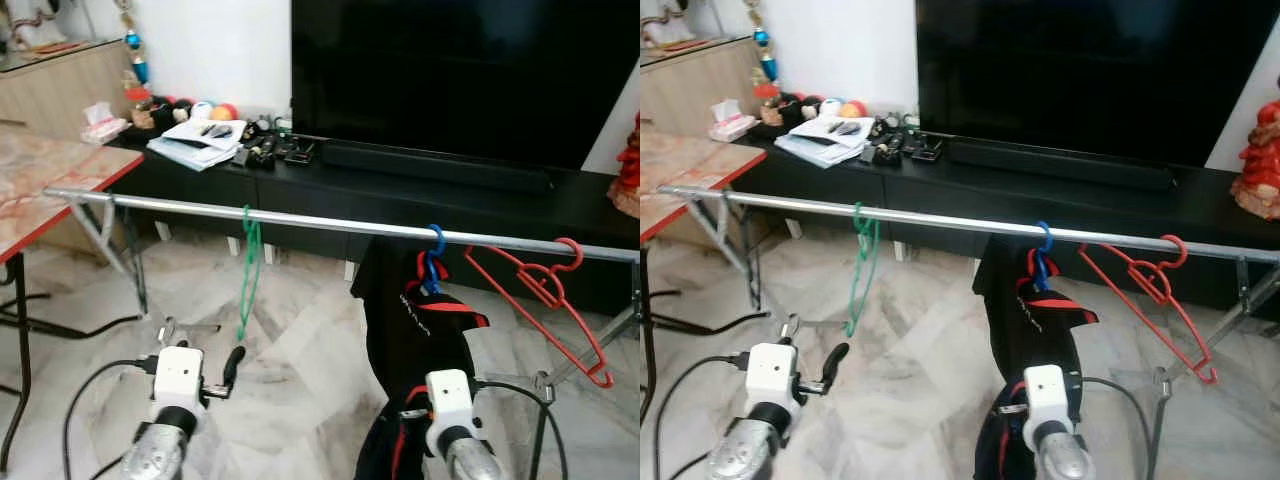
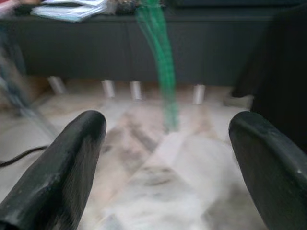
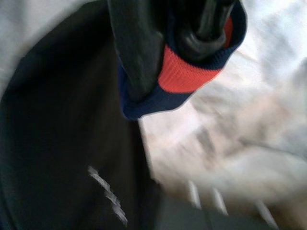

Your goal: Hang hanger

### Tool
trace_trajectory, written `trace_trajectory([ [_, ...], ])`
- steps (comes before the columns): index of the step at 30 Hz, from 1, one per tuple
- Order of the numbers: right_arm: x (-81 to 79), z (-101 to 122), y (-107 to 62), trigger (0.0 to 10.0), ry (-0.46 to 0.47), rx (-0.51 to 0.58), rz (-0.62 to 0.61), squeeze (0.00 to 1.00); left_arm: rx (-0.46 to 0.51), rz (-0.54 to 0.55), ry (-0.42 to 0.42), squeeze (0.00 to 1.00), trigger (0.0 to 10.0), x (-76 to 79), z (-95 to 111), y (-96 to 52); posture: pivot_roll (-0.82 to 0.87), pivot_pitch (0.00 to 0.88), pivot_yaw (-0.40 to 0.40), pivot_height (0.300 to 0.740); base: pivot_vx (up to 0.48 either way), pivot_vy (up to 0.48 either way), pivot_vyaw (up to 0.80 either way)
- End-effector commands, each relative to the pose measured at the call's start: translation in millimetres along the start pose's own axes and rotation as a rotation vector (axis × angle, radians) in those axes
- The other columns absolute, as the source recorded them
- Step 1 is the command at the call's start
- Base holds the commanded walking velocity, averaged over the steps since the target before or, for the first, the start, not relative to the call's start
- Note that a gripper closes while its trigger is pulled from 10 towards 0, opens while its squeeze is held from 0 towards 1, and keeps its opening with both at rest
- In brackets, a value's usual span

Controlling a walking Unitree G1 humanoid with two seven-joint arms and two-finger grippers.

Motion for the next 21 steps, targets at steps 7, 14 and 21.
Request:
trace_trajectory([
  [7,-12.4,14,5.7,10.0,0.015,0.051,0.021,0.0,0.015,0.034,0.032,0.0,10.0,-16.8,4,-0.8,-0.03,0.0,0.007,0.74,0.316,0.0,0.4],
  [14,-12.2,7,4.9,10.0,0.013,0.03,0.015,0.0,0.027,0.016,0.036,0.0,10.0,-16.5,9,0.4,-0.03,0.002,0.009,0.74,0.317,0.0,0.0],
  [21,-11.7,1,4.7,10.0,0.013,0.005,0.006,0.0,0.049,-0.002,0.038,0.0,10.0,-15.3,15,1.9,-0.03,0.008,0.009,0.74,0.317,0.0,0.0],
])
Point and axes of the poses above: a point about 5 cm out from each wrist's last joint towards the gripper, its own y axis pointing out of the wrist towards the gripper, its own z axis along the axis of the wrist's last joint, x = y × z, the point moved 6 cm from there along y, pointing out of the wrist towards the gripper, and after that the axes turned 11 degrees about y, right-handed, at the moved point
